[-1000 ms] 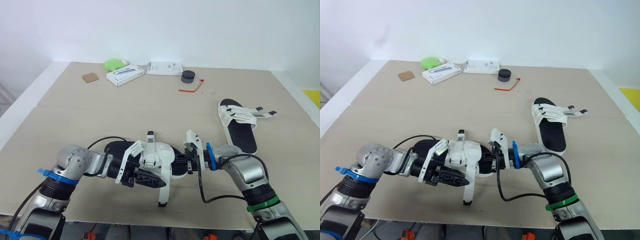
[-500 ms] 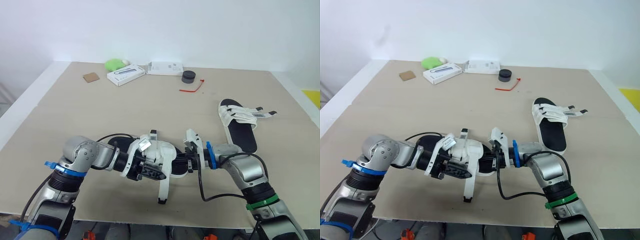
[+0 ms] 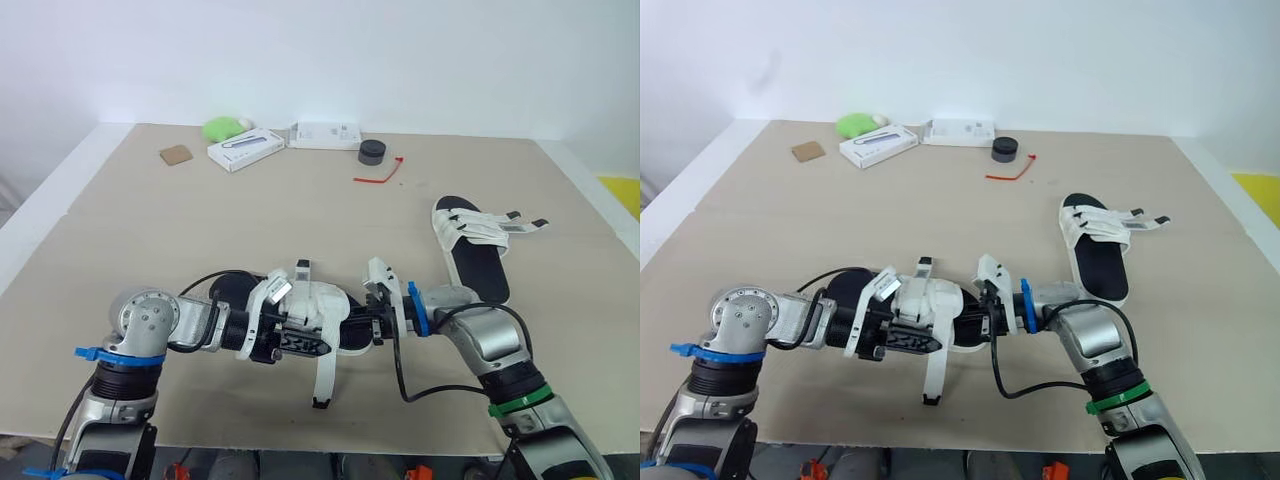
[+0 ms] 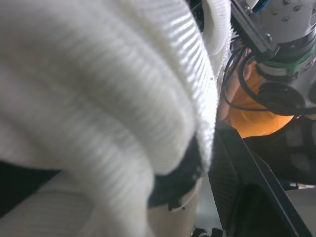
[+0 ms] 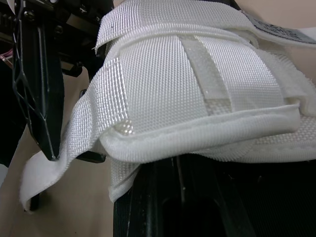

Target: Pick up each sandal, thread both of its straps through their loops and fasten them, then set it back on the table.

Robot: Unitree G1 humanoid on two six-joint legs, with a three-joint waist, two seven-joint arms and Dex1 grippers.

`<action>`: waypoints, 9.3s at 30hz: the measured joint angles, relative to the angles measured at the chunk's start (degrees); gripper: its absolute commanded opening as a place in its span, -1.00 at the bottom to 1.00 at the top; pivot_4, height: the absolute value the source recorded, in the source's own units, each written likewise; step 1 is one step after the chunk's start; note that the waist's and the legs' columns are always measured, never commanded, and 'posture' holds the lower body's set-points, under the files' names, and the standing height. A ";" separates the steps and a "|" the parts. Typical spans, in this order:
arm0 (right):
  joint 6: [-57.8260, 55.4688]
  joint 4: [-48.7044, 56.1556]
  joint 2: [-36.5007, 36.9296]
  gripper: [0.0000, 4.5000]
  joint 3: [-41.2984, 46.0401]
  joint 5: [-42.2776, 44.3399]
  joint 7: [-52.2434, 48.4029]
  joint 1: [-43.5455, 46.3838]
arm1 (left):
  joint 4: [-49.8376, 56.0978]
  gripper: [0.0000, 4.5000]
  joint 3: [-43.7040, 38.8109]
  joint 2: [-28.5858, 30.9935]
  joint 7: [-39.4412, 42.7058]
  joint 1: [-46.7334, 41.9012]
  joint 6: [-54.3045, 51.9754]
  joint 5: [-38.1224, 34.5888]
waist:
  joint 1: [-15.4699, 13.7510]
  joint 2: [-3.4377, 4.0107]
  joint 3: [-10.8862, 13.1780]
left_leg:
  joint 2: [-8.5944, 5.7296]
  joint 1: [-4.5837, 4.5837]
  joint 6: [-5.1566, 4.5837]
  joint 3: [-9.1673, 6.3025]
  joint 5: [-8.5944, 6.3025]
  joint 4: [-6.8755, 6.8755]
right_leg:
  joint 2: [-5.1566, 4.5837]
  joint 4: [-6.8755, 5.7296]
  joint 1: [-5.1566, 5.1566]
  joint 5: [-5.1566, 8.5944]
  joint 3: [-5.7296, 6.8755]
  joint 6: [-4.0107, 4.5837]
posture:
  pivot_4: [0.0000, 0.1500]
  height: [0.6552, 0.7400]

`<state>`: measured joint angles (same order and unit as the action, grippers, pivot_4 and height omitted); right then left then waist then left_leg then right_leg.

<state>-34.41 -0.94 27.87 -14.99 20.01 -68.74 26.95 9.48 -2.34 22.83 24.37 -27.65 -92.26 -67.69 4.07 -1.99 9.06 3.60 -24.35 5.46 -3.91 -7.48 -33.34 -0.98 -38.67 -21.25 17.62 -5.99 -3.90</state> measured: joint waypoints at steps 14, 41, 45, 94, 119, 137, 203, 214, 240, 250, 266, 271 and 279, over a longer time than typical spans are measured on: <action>-0.04 -0.52 0.06 -1.00 -0.74 0.04 -1.34 0.60 | 4.30 -0.26 -2.60 7.54 4.29 8.61 2.66 -6.90 | 0.42 -0.07 0.01 | 0.01 0.01 0.18 0.01 -0.18 0.29 | 0.00 0.01 -0.06 0.34 -0.03 0.16 | 1.00 1.00; 0.31 -1.17 -0.66 -1.00 -0.79 0.02 -1.04 0.92 | 1.23 -0.94 5.18 5.22 9.50 1.47 4.71 -0.86 | 0.80 -0.14 0.07 | 0.02 0.03 0.18 0.01 -0.18 0.27 | 0.08 0.01 -0.11 0.28 -0.11 0.19 | 1.00 1.00; 0.32 -1.18 -0.66 -1.00 -0.79 0.08 -1.19 1.02 | 0.49 -0.94 1.62 8.29 12.49 -0.09 3.99 -3.50 | 0.80 -0.27 0.20 | 0.03 0.02 0.18 -0.03 -0.18 0.29 | 0.09 0.01 -0.18 0.29 -0.08 0.22 | 1.00 1.00; -1.05 1.07 -0.54 -1.00 -0.13 0.10 -0.79 -0.03 | -0.54 -0.96 12.63 7.12 15.31 -6.19 3.14 1.86 | 0.56 -0.49 0.44 | 0.01 0.04 0.21 0.02 -0.19 0.57 | 0.10 0.14 -0.09 0.32 -0.19 0.18 | 1.00 1.00; -0.73 -1.08 -1.08 -1.00 -1.11 0.64 -2.27 2.12 | -22.99 -0.96 11.57 13.29 24.44 -26.86 1.01 -10.20 | 0.72 -0.46 0.61 | 0.03 -0.13 0.22 -0.05 -0.20 0.73 | 0.16 0.16 -0.19 0.22 -0.10 -0.04 | 1.00 1.00; -1.56 1.84 -1.15 -1.00 -0.19 1.24 0.15 -0.15 | -41.43 -0.96 16.12 0.46 37.89 -32.96 10.24 16.06 | 0.61 -0.44 0.61 | 0.03 -0.26 0.20 -0.10 -0.16 0.80 | 0.20 0.16 -0.24 0.25 -0.06 -0.06 | 1.00 1.00; -1.25 1.63 -0.81 -1.00 -0.55 1.21 0.65 -0.23 | -31.93 -0.96 4.23 0.06 -0.28 -17.24 1.17 -15.58 | 0.25 -0.41 0.56 | 0.02 -0.10 0.21 -0.15 -0.17 0.50 | 0.17 0.11 0.09 0.13 -0.05 -0.19 | 1.00 1.00; -1.23 1.32 -0.84 -1.00 -0.77 1.14 0.88 -0.23 | -24.98 -0.96 2.36 -2.07 -5.29 -13.19 3.05 -11.02 | 0.19 -0.35 0.29 | 0.02 -0.02 0.23 -0.14 -0.18 0.49 | 0.16 0.12 0.20 0.13 -0.06 -0.19 | 1.00 1.00; -1.23 1.31 -0.91 -1.00 -1.06 1.25 1.28 -0.30 | -3.69 -0.96 13.53 7.52 34.58 -2.04 40.72 19.73 | 0.24 0.01 -0.03 | 0.03 0.05 0.27 -0.10 -0.21 0.62 | 0.17 0.12 0.16 0.25 -0.11 -0.06 | 1.00 1.00; -1.22 1.12 -0.95 -1.00 -1.09 1.24 1.32 -0.14 | -4.18 -0.96 16.74 9.87 46.62 -0.55 57.97 30.73 | 0.23 0.02 -0.04 | 0.04 0.06 0.26 -0.09 -0.21 0.61 | 0.18 0.12 0.15 0.26 -0.11 -0.04 | 1.00 1.00; -1.20 1.30 -0.95 -1.00 -1.10 1.24 1.31 -0.25 | -12.79 -0.96 17.23 6.91 48.92 -1.14 71.35 40.37 | 0.25 0.02 -0.03 | 0.06 0.06 0.23 -0.09 -0.22 0.62 | 0.19 0.12 0.16 0.26 -0.11 -0.04 | 1.00 1.00; -1.20 1.33 -0.95 -1.00 -1.07 1.24 1.30 -0.29 | -12.10 -0.96 17.24 6.69 50.34 -1.14 74.57 41.64 | 0.25 0.02 -0.03 | 0.06 0.05 0.22 -0.09 -0.22 0.62 | 0.19 0.12 0.16 0.26 -0.11 -0.04 | 1.00 1.00; -1.23 1.15 -0.94 -1.00 -0.96 1.23 1.31 -0.27 | -13.41 -0.96 18.65 4.86 52.78 -2.64 82.44 46.97 | 0.20 0.02 -0.03 | 0.05 0.05 0.21 -0.09 -0.21 0.60 | 0.19 0.12 0.18 0.25 -0.10 -0.06 | 1.00 1.00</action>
<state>-35.64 0.22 26.93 -15.95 21.24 -67.44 26.68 -3.93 16.31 27.70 77.15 -30.29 -9.82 -20.73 4.27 -1.96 9.02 3.65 -24.30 5.67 -4.00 -7.70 -32.74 -0.79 -38.55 -21.06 17.87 -6.09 -3.96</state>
